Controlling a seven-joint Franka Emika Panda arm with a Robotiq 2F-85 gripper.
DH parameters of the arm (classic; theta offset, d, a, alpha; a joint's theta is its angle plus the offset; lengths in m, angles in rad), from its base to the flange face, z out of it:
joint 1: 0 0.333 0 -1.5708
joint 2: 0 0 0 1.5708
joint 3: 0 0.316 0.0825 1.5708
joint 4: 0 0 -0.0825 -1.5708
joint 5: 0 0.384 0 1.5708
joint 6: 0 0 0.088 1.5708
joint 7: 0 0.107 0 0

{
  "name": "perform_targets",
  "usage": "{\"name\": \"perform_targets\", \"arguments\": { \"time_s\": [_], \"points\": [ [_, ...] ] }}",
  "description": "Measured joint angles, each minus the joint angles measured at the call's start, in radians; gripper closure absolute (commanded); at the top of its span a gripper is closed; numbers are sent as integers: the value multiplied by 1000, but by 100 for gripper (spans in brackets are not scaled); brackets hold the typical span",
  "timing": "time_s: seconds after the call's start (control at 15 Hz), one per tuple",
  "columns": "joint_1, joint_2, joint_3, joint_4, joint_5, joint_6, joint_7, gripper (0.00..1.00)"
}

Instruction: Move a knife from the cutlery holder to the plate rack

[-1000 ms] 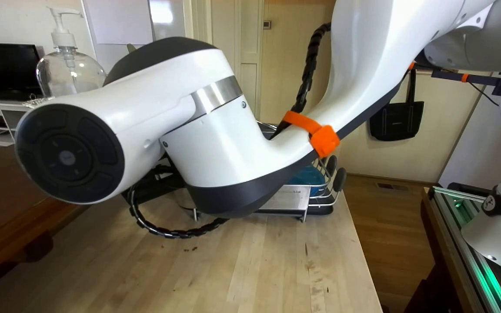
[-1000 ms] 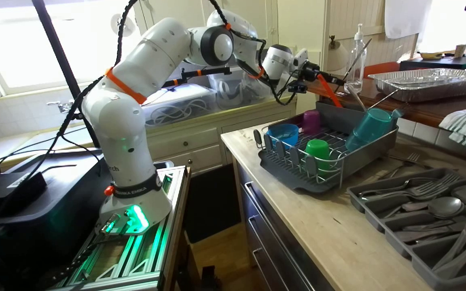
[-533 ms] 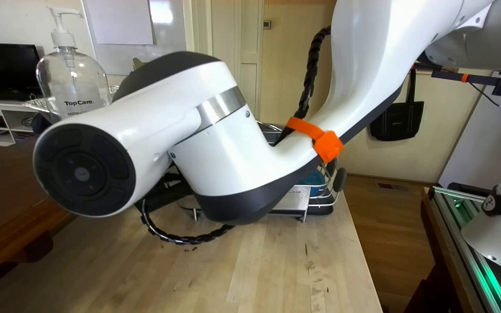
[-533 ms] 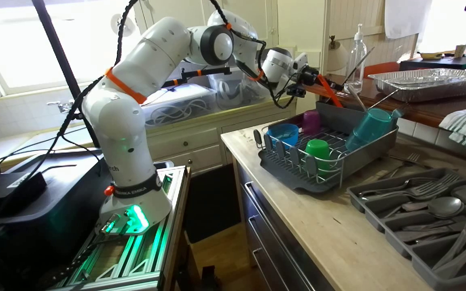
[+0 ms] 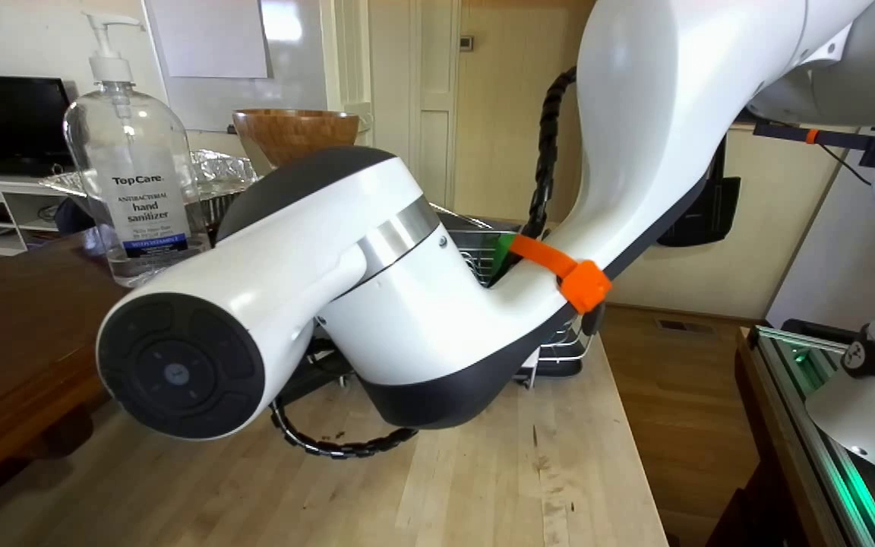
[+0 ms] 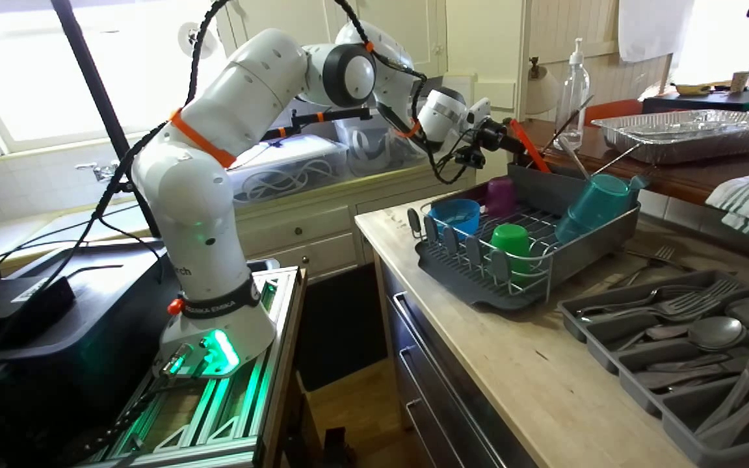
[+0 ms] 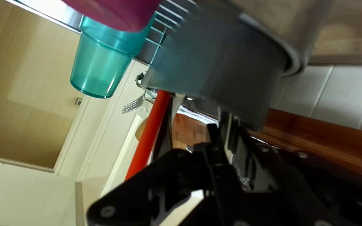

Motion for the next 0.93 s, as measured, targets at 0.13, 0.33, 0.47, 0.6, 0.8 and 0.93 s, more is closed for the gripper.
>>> {"name": "perform_targets", "arguments": {
  "time_s": [0.13,0.33,0.47,0.6,0.8,0.93],
  "points": [
    [0,0,2,-2,3,-1,-4,38],
    [0,0,7,-11,13,-3,-11,14],
    [0,-5,8,-22,20,-11,-13,0],
    [-1,-31,8,-50,26,-13,-6,0],
    [-10,-128,8,-146,24,-5,70,0],
    [-20,-211,8,-226,10,17,139,0]
  ]
}}
